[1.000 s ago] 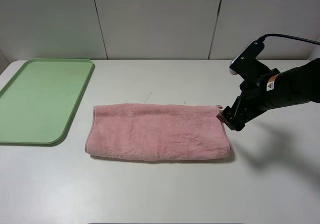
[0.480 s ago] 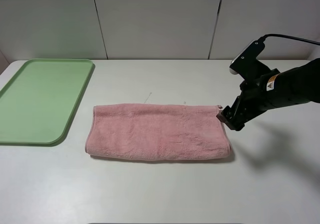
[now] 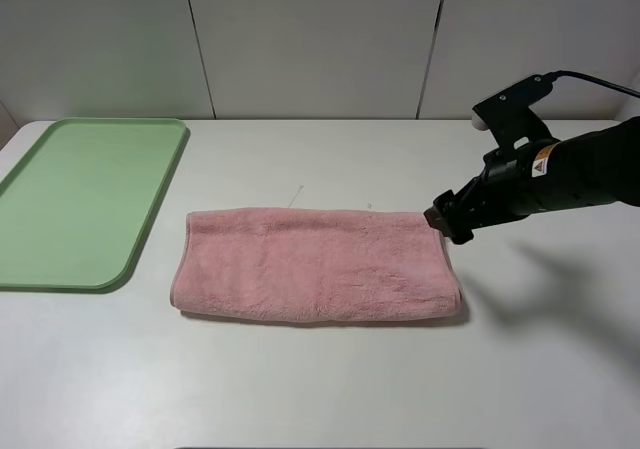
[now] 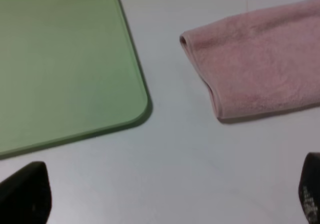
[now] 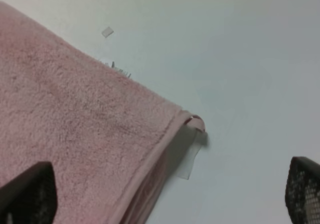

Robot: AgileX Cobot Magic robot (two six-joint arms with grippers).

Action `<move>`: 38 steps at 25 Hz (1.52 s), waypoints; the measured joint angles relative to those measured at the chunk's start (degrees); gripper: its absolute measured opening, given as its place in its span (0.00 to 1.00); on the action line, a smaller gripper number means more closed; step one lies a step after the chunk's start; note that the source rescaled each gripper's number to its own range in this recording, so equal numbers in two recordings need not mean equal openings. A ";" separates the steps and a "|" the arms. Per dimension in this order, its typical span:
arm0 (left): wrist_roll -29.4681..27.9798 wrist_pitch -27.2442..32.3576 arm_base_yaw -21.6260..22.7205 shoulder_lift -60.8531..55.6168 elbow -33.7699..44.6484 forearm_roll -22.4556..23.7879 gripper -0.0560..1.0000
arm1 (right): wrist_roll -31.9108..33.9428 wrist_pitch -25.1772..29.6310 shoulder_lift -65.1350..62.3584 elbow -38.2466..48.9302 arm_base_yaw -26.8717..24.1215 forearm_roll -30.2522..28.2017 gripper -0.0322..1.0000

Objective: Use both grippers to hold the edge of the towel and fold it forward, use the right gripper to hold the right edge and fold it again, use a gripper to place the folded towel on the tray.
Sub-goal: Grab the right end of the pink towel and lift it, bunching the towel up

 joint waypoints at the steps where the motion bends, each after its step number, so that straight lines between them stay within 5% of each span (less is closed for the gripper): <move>1: -0.25 0.00 0.39 0.00 0.00 0.00 1.00 | 0.27 0.00 0.00 0.00 0.00 0.00 1.00; 8: -0.45 0.00 0.91 0.00 0.00 0.00 1.00 | 3.47 0.00 0.00 0.00 0.00 0.00 1.00; 18: -0.50 0.00 0.91 0.00 0.00 0.00 1.00 | 18.12 3.39 0.00 0.00 0.00 0.00 1.00; 30: -0.50 0.00 0.91 0.00 0.00 0.00 1.00 | 19.27 3.22 1.87 0.00 1.00 2.40 1.00; 38: -0.50 0.00 0.91 0.00 0.00 0.00 1.00 | 19.27 -4.89 11.74 -0.10 5.54 5.15 1.00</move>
